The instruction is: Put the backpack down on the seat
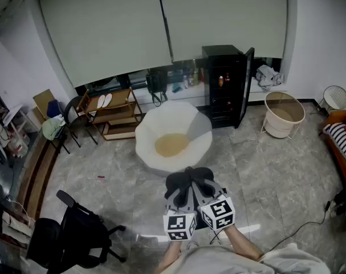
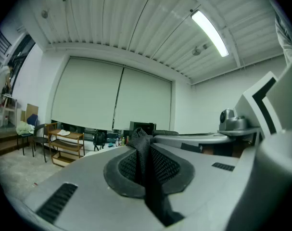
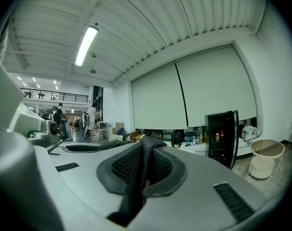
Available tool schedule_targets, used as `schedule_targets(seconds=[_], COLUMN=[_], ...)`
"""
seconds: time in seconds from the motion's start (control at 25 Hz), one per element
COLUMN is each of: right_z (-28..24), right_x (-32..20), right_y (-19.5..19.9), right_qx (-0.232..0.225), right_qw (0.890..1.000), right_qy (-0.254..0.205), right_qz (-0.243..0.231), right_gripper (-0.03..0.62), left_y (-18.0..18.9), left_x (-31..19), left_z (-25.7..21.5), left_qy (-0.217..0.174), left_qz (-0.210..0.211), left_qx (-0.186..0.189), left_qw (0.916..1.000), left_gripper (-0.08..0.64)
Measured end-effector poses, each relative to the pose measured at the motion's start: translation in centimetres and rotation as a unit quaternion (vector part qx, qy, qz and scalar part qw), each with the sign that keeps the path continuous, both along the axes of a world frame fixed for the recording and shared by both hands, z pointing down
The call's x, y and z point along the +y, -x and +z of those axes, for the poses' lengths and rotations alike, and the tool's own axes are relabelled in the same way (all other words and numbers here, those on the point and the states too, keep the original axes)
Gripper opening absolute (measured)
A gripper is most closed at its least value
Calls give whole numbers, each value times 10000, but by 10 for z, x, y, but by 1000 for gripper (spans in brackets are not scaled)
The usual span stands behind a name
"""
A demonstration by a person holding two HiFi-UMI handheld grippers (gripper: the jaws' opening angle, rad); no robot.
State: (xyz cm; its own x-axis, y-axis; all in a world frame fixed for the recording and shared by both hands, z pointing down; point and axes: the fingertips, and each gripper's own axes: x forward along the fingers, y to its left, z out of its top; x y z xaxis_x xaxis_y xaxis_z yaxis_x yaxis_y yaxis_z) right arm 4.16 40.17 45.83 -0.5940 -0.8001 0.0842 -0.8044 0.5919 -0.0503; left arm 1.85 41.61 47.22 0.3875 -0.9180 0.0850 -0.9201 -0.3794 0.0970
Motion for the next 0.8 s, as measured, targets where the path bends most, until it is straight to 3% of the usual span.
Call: schedule_targets(seconds=[0.8], right_z=[18], right_x=[9], right_y=[50], right_qx=[-68], right_qw=[9998], right_qy=[126], right_qz=[138], right_gripper=[35], left_y=[50], left_x=[9], left_z=[16], left_qy=[99], left_qz=[169], left_qx=[36], left_qw=[9998], left_gripper=[43])
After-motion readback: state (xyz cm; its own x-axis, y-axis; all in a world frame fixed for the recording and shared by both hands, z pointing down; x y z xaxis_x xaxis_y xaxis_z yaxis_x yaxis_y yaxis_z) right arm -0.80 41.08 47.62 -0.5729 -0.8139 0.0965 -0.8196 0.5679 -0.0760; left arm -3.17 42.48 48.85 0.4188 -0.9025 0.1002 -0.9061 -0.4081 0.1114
